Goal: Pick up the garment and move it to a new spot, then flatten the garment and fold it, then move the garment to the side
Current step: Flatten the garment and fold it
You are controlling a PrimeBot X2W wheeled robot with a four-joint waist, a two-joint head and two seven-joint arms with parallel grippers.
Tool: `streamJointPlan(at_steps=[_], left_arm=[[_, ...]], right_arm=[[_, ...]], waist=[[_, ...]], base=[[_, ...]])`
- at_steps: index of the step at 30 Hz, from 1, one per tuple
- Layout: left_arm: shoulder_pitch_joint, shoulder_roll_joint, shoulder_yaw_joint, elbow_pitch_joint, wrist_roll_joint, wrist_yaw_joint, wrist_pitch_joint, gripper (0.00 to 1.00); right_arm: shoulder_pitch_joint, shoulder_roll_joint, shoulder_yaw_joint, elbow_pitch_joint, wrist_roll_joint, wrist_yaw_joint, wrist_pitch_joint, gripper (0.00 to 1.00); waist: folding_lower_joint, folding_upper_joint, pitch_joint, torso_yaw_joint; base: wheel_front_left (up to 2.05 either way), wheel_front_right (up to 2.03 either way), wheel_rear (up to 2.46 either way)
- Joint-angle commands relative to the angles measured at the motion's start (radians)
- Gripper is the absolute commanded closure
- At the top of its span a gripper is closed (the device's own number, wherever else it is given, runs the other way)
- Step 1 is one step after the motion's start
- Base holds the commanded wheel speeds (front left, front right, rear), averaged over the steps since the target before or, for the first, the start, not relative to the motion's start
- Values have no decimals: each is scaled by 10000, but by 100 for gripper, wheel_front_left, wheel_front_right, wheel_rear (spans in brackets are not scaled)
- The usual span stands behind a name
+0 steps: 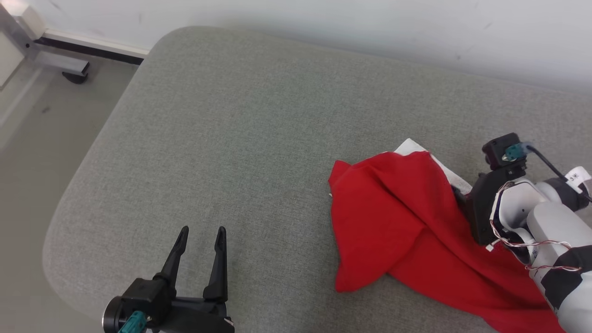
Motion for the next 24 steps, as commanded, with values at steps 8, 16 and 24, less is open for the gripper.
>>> streamJointPlan(at_steps=[8, 16, 24], left_arm=[[-155, -9, -77, 11, -82, 75, -30, 0], [-208, -9, -101, 25, -130, 133, -30, 0], [-200, -9, -119, 32, -118, 99, -30, 0]], right_arm=[[-665, -289, 1438, 824, 1055, -26, 1244, 77], [-1833, -657, 1342, 1394, 1190, -26, -229, 100], [-3480, -1136, 814, 2406, 598, -26, -2132, 100]], waist=[[-1, -1, 142, 143], [-1, -1, 120, 108], [-1, -1, 136, 39]], base=[[0, 0, 0], [0, 0, 0], [0, 0, 0]])
